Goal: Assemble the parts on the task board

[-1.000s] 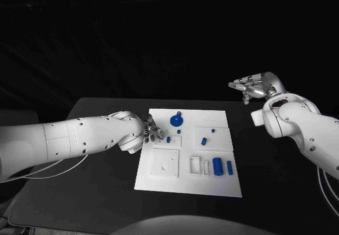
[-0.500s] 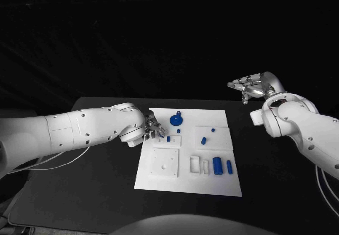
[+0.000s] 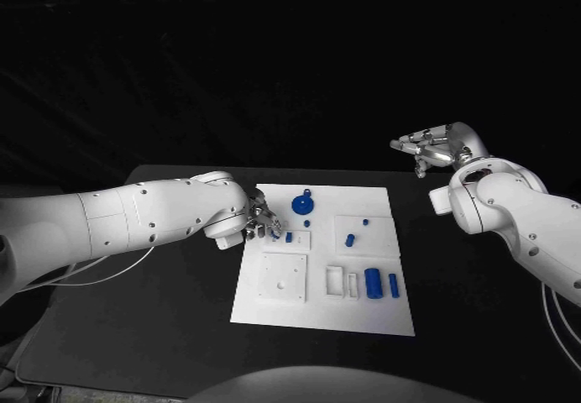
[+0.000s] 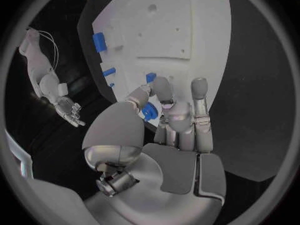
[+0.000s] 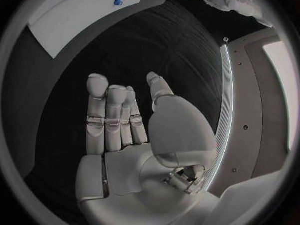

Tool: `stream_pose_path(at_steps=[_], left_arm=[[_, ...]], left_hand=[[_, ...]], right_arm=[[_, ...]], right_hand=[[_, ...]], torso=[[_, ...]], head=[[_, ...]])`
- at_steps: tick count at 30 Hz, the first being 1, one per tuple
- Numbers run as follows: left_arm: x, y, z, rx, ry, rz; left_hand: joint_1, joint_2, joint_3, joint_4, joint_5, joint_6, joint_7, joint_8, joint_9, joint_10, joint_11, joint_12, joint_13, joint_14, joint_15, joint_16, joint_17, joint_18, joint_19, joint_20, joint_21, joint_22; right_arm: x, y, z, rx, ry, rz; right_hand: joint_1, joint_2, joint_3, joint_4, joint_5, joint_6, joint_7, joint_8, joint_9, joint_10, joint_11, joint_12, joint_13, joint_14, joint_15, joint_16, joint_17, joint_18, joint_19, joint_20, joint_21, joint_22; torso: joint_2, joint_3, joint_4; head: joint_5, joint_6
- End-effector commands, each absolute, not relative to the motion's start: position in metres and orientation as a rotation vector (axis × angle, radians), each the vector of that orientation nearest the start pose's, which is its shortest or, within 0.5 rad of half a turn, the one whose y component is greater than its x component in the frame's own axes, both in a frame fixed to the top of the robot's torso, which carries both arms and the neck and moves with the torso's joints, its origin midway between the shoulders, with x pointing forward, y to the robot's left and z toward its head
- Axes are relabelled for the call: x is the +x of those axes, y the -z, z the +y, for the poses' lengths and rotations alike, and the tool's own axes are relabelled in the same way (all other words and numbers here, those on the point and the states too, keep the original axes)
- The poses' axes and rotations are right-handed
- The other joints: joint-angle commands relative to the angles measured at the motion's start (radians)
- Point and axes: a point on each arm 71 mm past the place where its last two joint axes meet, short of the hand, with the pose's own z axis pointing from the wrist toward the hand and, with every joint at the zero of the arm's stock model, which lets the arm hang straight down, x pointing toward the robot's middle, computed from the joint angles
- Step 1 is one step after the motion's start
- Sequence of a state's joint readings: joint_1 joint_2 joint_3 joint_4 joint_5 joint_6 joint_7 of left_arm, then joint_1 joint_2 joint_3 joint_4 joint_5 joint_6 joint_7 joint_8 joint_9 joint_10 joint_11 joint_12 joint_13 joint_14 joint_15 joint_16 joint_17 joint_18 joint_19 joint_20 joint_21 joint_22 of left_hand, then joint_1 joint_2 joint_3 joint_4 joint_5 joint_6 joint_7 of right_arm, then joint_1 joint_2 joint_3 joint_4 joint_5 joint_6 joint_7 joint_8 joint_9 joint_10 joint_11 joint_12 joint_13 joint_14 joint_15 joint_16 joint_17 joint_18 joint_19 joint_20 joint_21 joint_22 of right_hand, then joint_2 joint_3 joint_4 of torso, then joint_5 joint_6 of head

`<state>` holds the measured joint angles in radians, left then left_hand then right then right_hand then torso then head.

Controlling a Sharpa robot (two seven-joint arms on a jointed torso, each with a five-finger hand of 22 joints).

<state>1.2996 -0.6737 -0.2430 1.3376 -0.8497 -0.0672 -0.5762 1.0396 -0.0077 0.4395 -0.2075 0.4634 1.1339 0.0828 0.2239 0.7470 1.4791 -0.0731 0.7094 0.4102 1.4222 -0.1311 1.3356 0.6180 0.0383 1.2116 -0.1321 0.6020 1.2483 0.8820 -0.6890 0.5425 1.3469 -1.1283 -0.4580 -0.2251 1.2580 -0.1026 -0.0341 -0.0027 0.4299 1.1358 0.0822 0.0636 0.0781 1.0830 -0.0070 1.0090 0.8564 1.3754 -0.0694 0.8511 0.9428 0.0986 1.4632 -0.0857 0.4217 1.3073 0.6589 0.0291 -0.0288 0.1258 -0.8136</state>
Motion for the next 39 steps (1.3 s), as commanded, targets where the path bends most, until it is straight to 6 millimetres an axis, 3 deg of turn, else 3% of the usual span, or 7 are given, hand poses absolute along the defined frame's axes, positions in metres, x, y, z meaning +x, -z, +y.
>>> stream_pose_path(at_steps=[1,39], left_arm=[[0.5005,0.2534,0.2009,-0.431,0.302,2.332],[0.4982,0.2608,0.2061,-0.413,0.27,2.288]], left_hand=[[0.017,0.025,0.0,-0.007,-0.001,0.172,-0.126,0.01,0.004,0.034,-0.021,-0.004,-0.001,-0.002,-0.004,-0.005,-0.002,0.004,-0.002,0.001,-0.006,0.001],[0.021,0.027,-0.004,0.003,-0.015,0.165,-0.125,0.015,0.006,0.035,-0.02,-0.005,-0.014,-0.002,-0.004,-0.012,-0.008,0.008,0.002,0.005,-0.011,0.002]], right_arm=[[0.5335,0.1657,-0.2379,0.742,-0.81,1.437],[0.5335,0.166,-0.2379,0.743,-0.809,1.44]], right_hand=[[-0.005,0.002,-0.001,0.006,0.006,0.006,-0.003,0.0,0.0,-0.008,0.001,-0.003,-0.001,-0.006,0.002,-0.001,-0.001,0.002,0.005,0.0,-0.004,0.042],[-0.004,0.004,0.0,0.006,0.006,0.006,-0.003,0.0,0.0,-0.008,0.0,-0.002,-0.001,-0.006,0.002,0.0,-0.002,0.003,0.006,0.0,-0.005,0.042]], torso=[[0.0,-0.0003,-0.0003],[0.001,-0.0006,-0.0008]], head=[[0.001,0.001],[0.0,-0.001]])
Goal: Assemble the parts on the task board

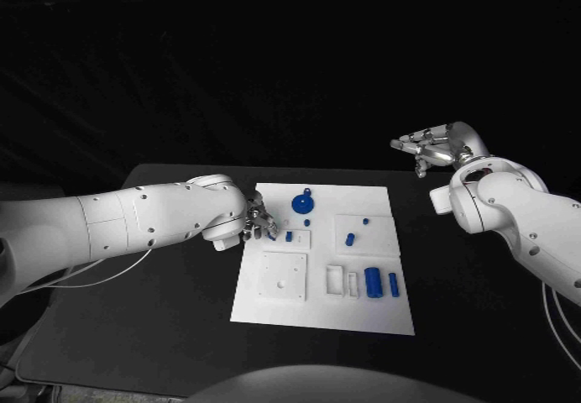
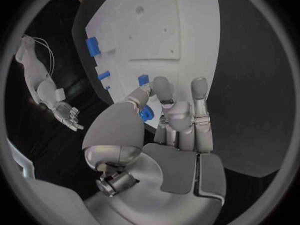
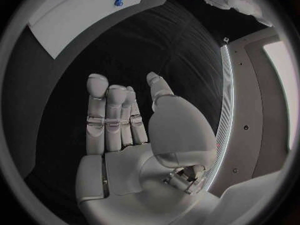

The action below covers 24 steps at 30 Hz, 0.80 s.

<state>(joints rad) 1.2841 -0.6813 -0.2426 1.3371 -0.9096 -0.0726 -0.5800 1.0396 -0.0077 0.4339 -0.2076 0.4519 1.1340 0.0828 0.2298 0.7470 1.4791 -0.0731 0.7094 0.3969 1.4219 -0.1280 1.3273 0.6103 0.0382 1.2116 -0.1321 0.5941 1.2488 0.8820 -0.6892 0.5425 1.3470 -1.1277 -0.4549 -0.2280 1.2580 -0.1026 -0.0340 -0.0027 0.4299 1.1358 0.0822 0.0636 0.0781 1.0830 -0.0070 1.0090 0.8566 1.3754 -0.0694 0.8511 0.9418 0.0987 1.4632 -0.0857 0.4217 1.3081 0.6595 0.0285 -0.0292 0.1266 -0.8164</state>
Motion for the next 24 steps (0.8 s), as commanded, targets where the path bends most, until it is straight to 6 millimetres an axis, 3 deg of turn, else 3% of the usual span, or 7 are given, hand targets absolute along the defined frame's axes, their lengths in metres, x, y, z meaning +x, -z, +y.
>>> stream_pose_path(at_steps=[1,24], left_arm=[[0.498,0.2612,0.206,-0.413,0.269,2.287],[0.4956,0.2652,0.2038,-0.41,0.271,2.287]], left_hand=[[0.022,0.028,0.002,0.004,-0.005,0.164,-0.125,0.009,0.006,0.035,-0.02,-0.005,-0.002,-0.002,-0.007,-0.004,0.0,0.009,0.002,0.005,-0.004,0.001],[0.023,0.028,0.0,0.009,-0.011,0.162,-0.125,0.011,0.007,0.035,-0.02,-0.006,-0.006,-0.002,-0.007,-0.006,-0.005,0.009,0.003,0.005,-0.006,0.001]], right_arm=[[0.5335,0.166,-0.2379,0.743,-0.809,1.44],[0.5335,0.166,-0.2384,0.743,-0.808,1.44]], right_hand=[[-0.005,0.004,0.0,0.006,0.006,0.006,-0.003,0.0,0.0,-0.008,0.0,-0.002,-0.002,-0.006,0.002,0.0,-0.001,0.003,0.006,0.0,-0.005,0.041],[-0.005,0.004,0.0,0.006,0.006,0.006,-0.003,0.0,0.0,-0.008,0.0,-0.002,-0.002,-0.006,0.002,0.0,-0.001,0.003,0.006,0.0,-0.005,0.041]], torso=[[0.0,0.0001,-0.0003],[0.0,0.001,-0.0003]], head=[[-0.001,0.002],[-0.001,0.001]])
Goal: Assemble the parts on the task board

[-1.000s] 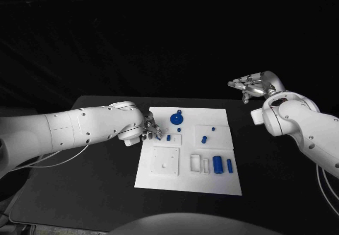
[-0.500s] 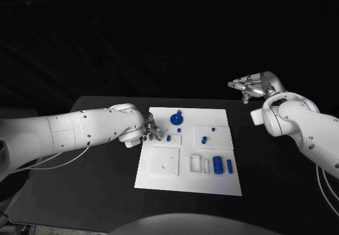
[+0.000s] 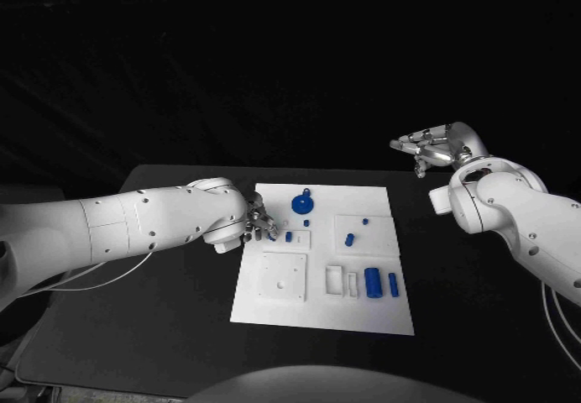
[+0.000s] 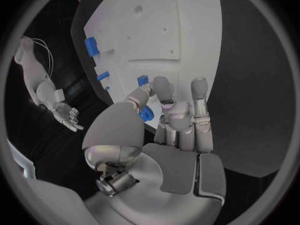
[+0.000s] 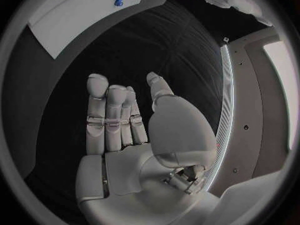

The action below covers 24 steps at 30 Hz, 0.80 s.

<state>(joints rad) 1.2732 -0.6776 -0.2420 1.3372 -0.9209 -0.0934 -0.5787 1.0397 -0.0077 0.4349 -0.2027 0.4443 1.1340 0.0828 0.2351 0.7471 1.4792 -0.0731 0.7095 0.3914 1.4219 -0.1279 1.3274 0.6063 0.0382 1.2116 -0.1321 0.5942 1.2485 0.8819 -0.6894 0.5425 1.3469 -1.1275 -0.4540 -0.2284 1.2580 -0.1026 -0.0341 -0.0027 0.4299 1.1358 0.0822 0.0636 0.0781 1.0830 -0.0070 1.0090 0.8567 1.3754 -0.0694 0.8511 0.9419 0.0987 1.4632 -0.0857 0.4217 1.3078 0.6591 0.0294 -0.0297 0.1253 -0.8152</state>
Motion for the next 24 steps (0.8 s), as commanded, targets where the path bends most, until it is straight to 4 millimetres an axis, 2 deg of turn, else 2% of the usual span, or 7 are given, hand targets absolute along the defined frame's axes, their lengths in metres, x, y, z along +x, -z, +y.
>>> stream_pose_path(at_steps=[1,24], left_arm=[[0.4956,0.2652,0.2039,-0.409,0.27,2.288],[0.4926,0.2669,0.2027,-0.346,0.252,2.333]], left_hand=[[0.023,0.028,-0.001,0.004,-0.003,0.162,-0.125,0.005,0.007,0.035,-0.02,-0.006,-0.001,-0.002,-0.007,-0.006,-0.001,0.009,0.003,0.005,-0.006,0.001],[0.026,0.029,0.0,0.003,-0.007,0.161,-0.125,0.006,0.006,0.035,-0.02,-0.005,-0.006,-0.003,-0.007,-0.008,-0.004,0.008,0.003,0.005,-0.009,0.003]], right_arm=[[0.5335,0.1661,-0.2384,0.743,-0.808,1.44],[0.5337,0.1666,-0.2389,0.743,-0.807,1.443]], right_hand=[[-0.005,0.004,0.0,0.006,0.006,0.006,-0.003,0.0,0.0,-0.008,0.0,-0.002,-0.002,-0.006,0.002,0.0,-0.001,0.003,0.006,0.0,-0.005,0.042],[-0.006,0.004,0.0,0.008,0.007,0.007,-0.004,0.0,0.0,-0.007,0.0,-0.002,-0.002,-0.005,0.002,0.0,-0.001,0.003,0.006,0.0,-0.005,0.041]], torso=[[0.0,-0.0002,0.0002],[0.0,-0.0003,0.0]], head=[[0.0,0.0],[-0.001,-0.004]])
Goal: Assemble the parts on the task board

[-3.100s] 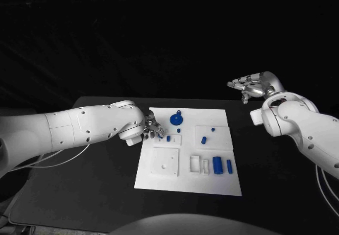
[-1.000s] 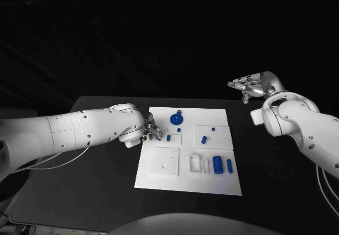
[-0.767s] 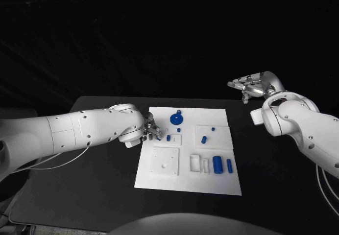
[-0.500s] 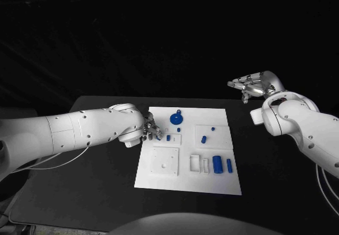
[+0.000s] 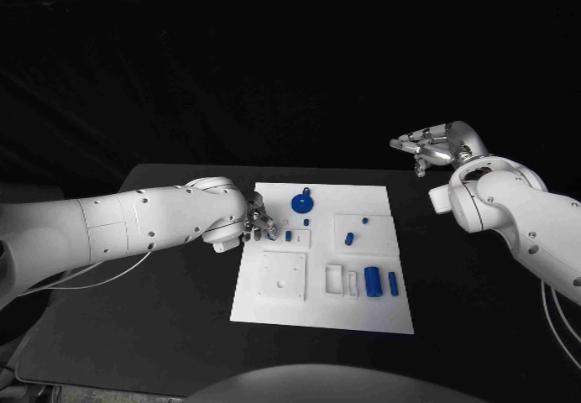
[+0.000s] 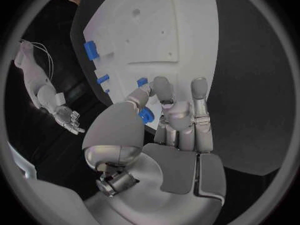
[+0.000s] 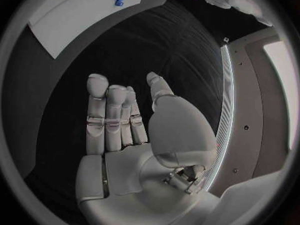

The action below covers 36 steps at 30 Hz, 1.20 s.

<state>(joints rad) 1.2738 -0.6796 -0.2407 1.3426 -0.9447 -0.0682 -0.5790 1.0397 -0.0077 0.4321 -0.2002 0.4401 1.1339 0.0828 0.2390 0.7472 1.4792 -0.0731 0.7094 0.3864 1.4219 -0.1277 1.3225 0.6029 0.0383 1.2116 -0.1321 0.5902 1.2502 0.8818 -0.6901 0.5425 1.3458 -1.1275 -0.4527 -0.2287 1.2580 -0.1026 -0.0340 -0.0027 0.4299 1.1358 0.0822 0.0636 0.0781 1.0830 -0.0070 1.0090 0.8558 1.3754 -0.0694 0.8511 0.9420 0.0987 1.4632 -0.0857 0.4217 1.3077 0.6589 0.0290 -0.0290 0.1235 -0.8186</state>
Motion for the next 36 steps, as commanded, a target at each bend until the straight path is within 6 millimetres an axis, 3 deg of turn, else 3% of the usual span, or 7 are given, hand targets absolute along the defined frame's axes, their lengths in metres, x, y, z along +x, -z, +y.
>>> stream_pose_path(at_steps=[1,36], left_arm=[[0.493,0.267,0.203,-0.346,0.253,2.334],[0.493,0.269,0.188,-0.258,0.251,2.38]], left_hand=[[0.026,0.029,0.003,0.0,-0.002,0.161,-0.125,0.002,0.006,0.035,-0.02,-0.005,-0.001,-0.003,-0.007,-0.003,-0.001,0.008,0.003,0.005,-0.005,0.002],[0.013,0.038,-0.005,-0.001,-0.012,0.168,-0.127,0.006,0.005,0.034,-0.02,0.004,0.006,-0.001,-0.006,0.003,0.011,0.005,0.006,0.006,-0.009,0.004]], right_arm=[[0.534,0.167,-0.239,0.743,-0.807,1.443],[0.534,0.168,-0.238,0.743,-0.807,1.448]], right_hand=[[-0.006,0.004,0.0,0.008,0.007,0.007,-0.004,0.0,0.0,-0.007,0.0,-0.002,-0.001,-0.005,0.002,0.0,-0.001,0.003,0.006,0.0,-0.005,0.042],[-0.006,0.004,0.002,0.006,0.014,0.006,-0.003,0.0,0.0,-0.008,0.0,-0.003,-0.001,-0.006,0.002,0.0,-0.001,0.002,0.006,0.0,-0.006,0.042]], torso=[[0.0,0.0001,-0.0006],[0.0,0.0002,-0.0005]], head=[[0.001,-0.001],[-0.004,-0.005]])
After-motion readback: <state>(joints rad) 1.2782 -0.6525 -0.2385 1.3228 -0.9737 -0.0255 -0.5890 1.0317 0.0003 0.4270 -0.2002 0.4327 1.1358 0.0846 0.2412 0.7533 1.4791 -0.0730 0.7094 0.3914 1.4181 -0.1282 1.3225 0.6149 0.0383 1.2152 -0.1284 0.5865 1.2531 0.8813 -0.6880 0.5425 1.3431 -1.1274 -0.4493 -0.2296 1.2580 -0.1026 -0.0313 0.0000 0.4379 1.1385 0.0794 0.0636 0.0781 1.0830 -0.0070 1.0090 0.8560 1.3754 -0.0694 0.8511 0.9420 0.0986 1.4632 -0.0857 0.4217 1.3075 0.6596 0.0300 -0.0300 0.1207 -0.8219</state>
